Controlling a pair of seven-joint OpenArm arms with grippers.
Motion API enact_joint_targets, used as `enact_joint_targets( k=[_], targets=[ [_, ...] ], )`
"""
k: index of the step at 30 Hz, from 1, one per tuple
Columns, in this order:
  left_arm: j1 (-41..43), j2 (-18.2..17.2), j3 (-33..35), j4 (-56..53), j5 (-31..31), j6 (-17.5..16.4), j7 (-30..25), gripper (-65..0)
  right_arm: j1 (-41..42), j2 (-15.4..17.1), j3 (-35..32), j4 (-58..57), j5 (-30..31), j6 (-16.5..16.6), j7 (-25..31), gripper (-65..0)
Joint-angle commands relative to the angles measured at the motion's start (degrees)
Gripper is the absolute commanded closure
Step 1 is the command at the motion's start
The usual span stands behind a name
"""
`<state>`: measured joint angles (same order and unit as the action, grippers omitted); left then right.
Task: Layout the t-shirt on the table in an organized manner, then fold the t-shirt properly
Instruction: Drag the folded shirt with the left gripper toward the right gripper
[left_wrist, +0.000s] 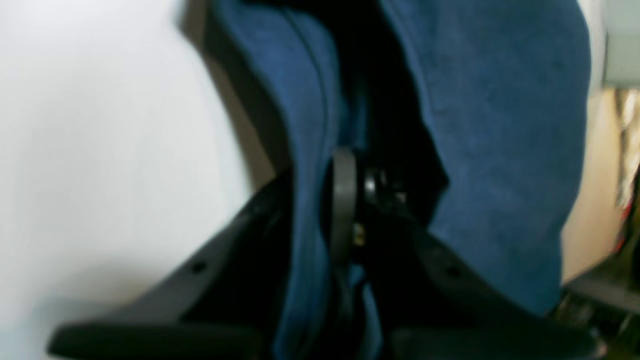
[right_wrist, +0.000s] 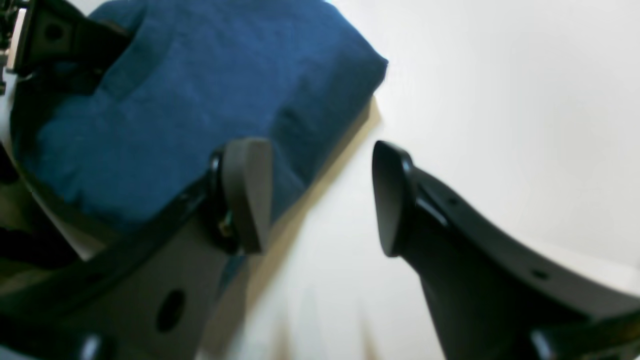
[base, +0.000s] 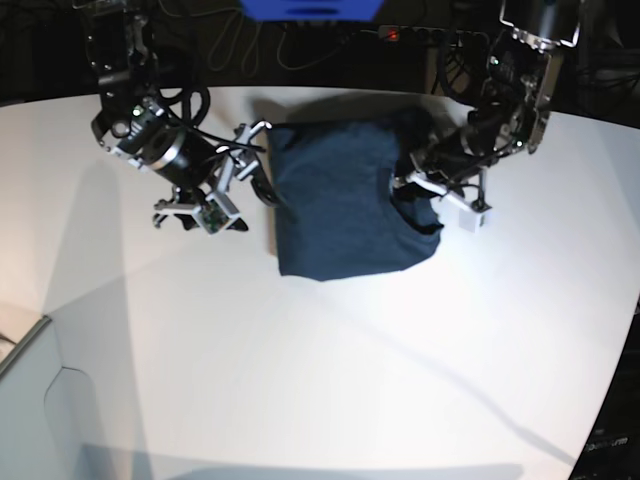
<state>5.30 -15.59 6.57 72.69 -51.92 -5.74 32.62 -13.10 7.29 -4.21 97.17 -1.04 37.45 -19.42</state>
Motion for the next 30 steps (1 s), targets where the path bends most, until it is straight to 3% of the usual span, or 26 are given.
enact_joint_targets(
  k=[1,8,16,20,25,27,30],
  targets=[
    [-1.39,-0.71,1.30,0.33,-0.43,-0.28,-0.67,-0.8,0.31,0.23,0.21,1.08,0.99,0.13,1.53,-32.3],
    [-9.83,-3.35,11.32,-4.77,-0.43,-0.37,-0.67,-0.4,-0.74,0.23,4.52,1.43,0.99,0.04,1.53,-32.3],
    [-27.23,-4.93,35.41,-12.07,-0.43,-0.37,-0.84,-0.4,-1.18,-0.04,12.34,1.52,0.99,-0.05,1.53,-32.3],
    [-35.85,-2.30,47.28,-14.36,-0.43,-0.37,-0.93,-0.4,-2.50,-0.04,15.59,1.52,1.08,-0.05,1.71,-32.3],
    [-43.94,3.16,56.33,-18.58,0.18,-0.46,-0.93,-0.4,-3.73,-0.04,18.58,1.52,1.08,-0.05,1.79,-32.2],
    [-45.61,5.88,58.00,-20.07,3.97,-3.45,-0.93,-0.4,-4.08,-0.04,19.11,1.52,1.08,-0.05,1.79,-32.2],
    [-45.87,10.19,58.18,-22.18,13.72,-13.12,-0.93,-0.3,-4.17,-0.48,21.04,1.52,1.08,-0.13,1.62,-32.1]
  ],
)
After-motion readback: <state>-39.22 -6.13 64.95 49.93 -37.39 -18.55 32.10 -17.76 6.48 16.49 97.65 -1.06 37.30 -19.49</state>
